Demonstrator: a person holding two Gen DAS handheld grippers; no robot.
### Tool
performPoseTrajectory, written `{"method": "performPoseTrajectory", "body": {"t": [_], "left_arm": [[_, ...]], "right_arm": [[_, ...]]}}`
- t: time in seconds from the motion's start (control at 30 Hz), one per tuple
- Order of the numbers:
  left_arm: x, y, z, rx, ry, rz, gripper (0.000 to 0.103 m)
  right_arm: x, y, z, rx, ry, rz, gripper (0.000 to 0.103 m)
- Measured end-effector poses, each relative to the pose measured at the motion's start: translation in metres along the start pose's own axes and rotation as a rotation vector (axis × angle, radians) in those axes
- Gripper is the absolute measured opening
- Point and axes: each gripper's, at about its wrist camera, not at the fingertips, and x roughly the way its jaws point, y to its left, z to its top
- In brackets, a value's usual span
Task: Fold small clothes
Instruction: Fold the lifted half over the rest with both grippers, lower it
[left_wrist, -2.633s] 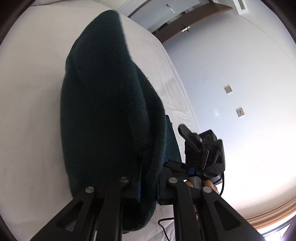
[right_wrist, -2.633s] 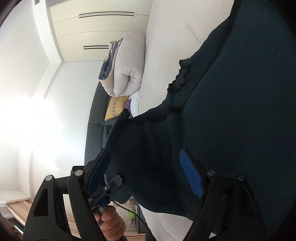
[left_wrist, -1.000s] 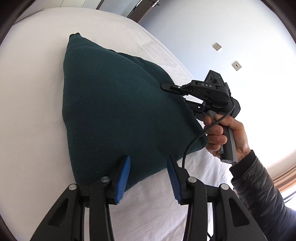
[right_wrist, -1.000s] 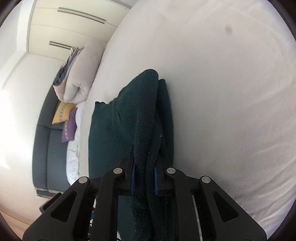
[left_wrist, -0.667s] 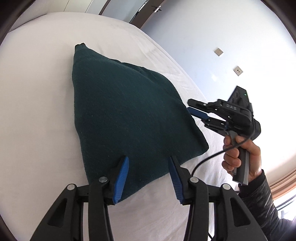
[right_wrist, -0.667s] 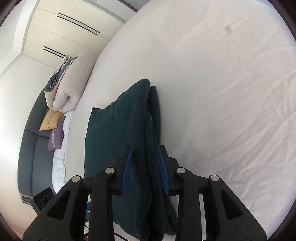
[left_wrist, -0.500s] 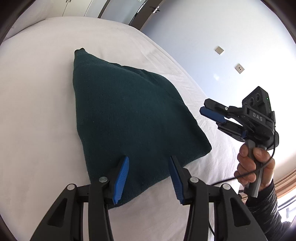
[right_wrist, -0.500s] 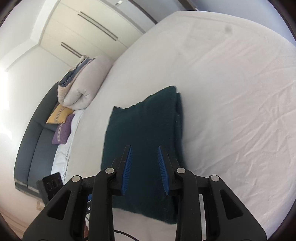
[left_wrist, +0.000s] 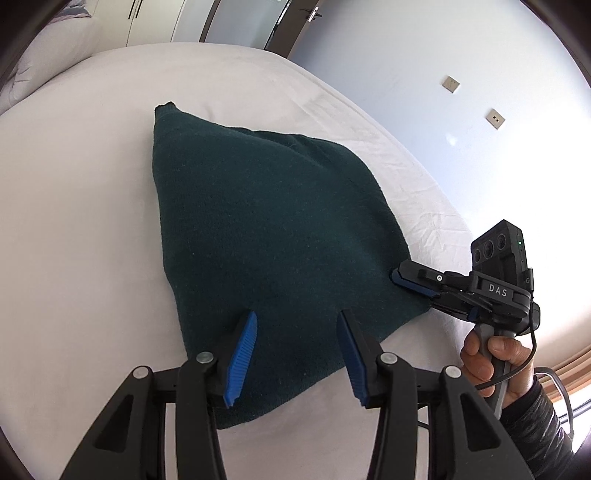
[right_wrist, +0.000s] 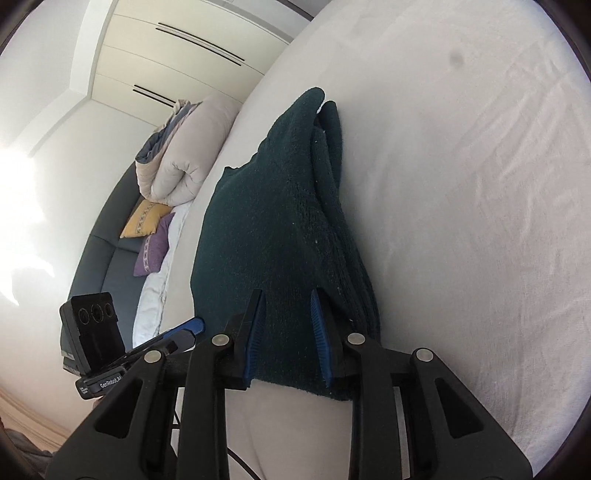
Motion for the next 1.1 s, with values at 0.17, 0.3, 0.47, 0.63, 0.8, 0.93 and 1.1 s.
{"method": "performPoseTrajectory", "body": {"t": [0.17,0.3,0.47,0.63,0.8,0.93,1.1], "left_arm": [[0.002,-0.006,0.005,0.027,0.000,0.043,0.049],[0.005,-0.009,0.016,0.053,-0.003,0.082,0.049],[0.006,-0.007,0.055,0.081,-0.076,0.155,0.050],[0.047,0.015,0.086,0.059,-0.038,0.238,0.056],[0.062,0.012,0.080,0.100,-0.068,0.284,0.059],[0.037,0.015,0.077,0.066,-0.119,0.245,0.059],[-0.005,0.040,0.072,-0.007,-0.254,0.288,0.097]], "right_arm": [[0.011,-0.013,0.010,0.028,-0.018,0.081,0.023],[0.018,-0.016,0.004,0.042,-0.029,0.126,0.023],[0.007,-0.019,-0.001,0.033,-0.039,0.154,0.023],[0.006,-0.026,0.001,0.029,-0.042,0.171,0.023],[0.003,-0.032,0.002,0.036,-0.044,0.193,0.023],[-0.004,-0.034,0.003,0.045,-0.046,0.208,0.025],[-0.039,-0.017,0.005,0.015,-0.142,0.151,0.075]]}}
